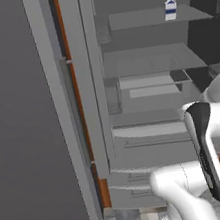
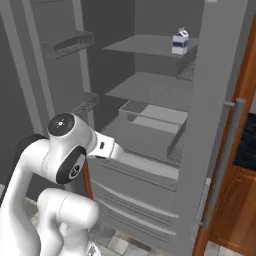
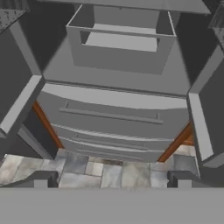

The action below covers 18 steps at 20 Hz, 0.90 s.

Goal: Take a sugar cube from the saucer and place it inside the coffee. Then, grab milk from the fridge and place it next to the coffee on the counter to sweeten the coffee.

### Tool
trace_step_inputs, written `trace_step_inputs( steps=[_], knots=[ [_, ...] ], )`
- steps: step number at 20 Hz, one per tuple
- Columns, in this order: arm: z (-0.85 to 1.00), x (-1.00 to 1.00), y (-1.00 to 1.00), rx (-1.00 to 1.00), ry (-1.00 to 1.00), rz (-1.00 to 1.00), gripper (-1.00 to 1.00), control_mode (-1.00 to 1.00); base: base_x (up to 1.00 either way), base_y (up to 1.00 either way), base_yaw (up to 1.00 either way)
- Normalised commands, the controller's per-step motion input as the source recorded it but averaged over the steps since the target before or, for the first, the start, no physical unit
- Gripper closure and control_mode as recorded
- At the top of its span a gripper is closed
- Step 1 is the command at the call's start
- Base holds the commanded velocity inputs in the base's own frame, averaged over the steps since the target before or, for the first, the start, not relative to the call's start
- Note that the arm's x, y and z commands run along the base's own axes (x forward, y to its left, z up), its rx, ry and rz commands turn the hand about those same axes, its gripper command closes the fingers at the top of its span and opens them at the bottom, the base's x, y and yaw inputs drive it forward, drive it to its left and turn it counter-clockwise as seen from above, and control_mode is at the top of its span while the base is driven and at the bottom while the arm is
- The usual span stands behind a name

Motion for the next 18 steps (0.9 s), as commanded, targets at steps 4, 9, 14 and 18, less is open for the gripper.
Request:
trace_step_inputs(
  steps=[4, 9, 14, 18],
  knots=[
    [0.00, 0.00, 0.00, 0.00, 0.00, 0.00, -1.00, 1.00, 0.74, 0.01, -0.11],
    [0.00, 0.00, 0.00, 0.00, 0.00, 0.00, -1.00, 1.00, 0.50, -0.27, -0.06],
    [0.00, 0.00, 0.00, 0.00, 0.00, 0.00, -1.00, 1.00, 0.58, -0.06, -0.12],
    [0.00, 0.00, 0.00, 0.00, 0.00, 0.00, -1.00, 1.00, 0.44, 0.00, -0.22]
  ],
)
